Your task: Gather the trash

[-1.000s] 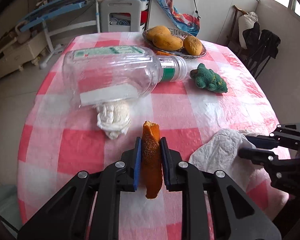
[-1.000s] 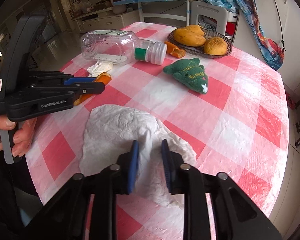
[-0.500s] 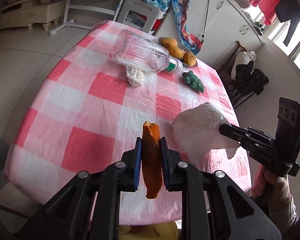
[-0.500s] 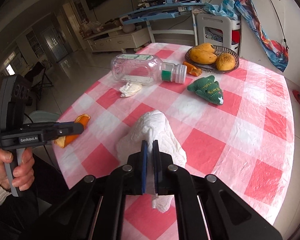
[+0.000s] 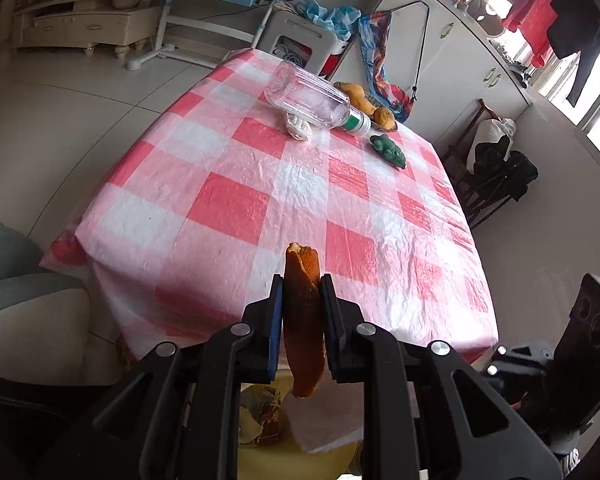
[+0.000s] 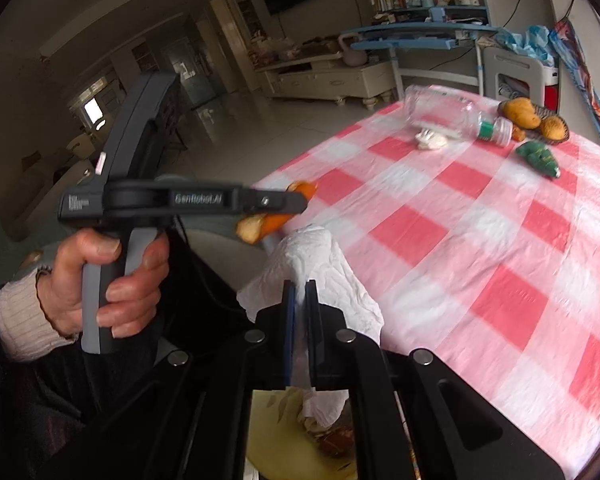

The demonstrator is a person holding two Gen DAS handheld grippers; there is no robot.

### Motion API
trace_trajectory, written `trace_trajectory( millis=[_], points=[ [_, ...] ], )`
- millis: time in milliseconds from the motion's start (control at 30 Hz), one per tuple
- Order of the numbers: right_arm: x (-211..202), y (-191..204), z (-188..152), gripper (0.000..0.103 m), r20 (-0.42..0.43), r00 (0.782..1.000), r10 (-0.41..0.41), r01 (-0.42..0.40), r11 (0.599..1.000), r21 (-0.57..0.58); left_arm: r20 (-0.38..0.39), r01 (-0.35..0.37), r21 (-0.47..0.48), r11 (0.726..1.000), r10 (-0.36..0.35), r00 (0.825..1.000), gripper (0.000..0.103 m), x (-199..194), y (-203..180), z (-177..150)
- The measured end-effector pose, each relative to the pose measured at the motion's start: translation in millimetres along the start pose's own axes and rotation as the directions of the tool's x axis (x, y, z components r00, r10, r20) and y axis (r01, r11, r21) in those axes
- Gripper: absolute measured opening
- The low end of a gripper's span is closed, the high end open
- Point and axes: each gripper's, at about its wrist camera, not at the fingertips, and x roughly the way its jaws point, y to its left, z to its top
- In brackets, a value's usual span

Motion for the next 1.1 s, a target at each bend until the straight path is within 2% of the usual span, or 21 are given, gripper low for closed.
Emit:
trace_trajectory(
  millis=[100,167,267,300,333,433,533,600,667,700,733,833,900,1100],
  points=[
    [24,14,-16,0.006,-0.121,0.993,0.0,-0.004,1.0,-0.029,-0.005,0.005,0.014,1.0,-0.005,1.0,0.018,-7,-4,-12],
    [41,18,-24,0.006,-0.208,0.978,0.003,-0.01,0.999,-0.032,-0.011,0.007,0.028,1.0,-0.007,1.0,0.018,-10,-6,-18],
    [54,22,-32,0.007,-0.26,0.963,-0.071,0.059,0.997,-0.054,-0.02,0.008,0.037,0.999,-0.008,1.0,0.018,-14,-8,-28],
    [52,19,-32,0.008,-0.249,0.965,-0.082,0.074,0.996,-0.041,-0.024,0.008,0.036,0.999,-0.007,1.0,0.018,-15,-8,-31],
    [47,16,-30,0.015,-0.223,0.97,-0.099,0.097,0.995,-0.021,-0.028,0.006,0.035,0.999,-0.005,1.0,0.018,-16,-7,-34],
    [22,1,-23,0.054,-0.093,0.978,-0.185,0.191,0.98,0.06,-0.04,0.0,0.035,0.999,0.001,0.999,0.018,-18,-7,-43],
    [-2,-17,-19,0.055,0.024,0.976,-0.217,0.21,0.963,0.171,-0.069,-0.007,0.056,0.998,0.011,0.998,0.018,-18,-13,-55],
    [-12,-26,-19,0.055,0.074,0.97,-0.23,0.208,0.952,0.226,-0.122,-0.007,0.092,0.996,0.018,0.992,0.018,-12,-20,-66],
    [-19,-32,-19,0.055,0.112,0.964,-0.241,0.205,0.943,0.262,-0.187,-0.004,0.138,0.99,0.03,0.982,0.022,-5,-28,-79],
    [-21,-33,-18,0.056,0.123,0.962,-0.245,0.204,0.939,0.275,-0.194,-0.014,0.153,0.988,0.044,0.98,0.029,-4,-30,-84],
    [-22,-35,-17,0.056,0.131,0.96,-0.249,0.204,0.936,0.285,-0.186,-0.025,0.164,0.986,0.055,0.981,0.037,-5,-32,-86],
    [-24,-36,-16,0.057,0.144,0.954,-0.265,0.213,0.931,0.297,-0.137,-0.032,0.148,0.988,0.053,0.989,0.05,-16,-30,-83],
    [-27,-32,-16,0.059,0.148,0.949,-0.278,0.226,0.929,0.293,-0.105,-0.047,0.113,0.992,0.059,0.993,0.055,-22,-22,-80],
    [-26,-28,-19,0.062,0.144,0.943,-0.3,0.251,0.926,0.281,-0.026,-0.111,0.022,0.994,0.112,0.993,0.061,-31,-2,-68]
  ],
)
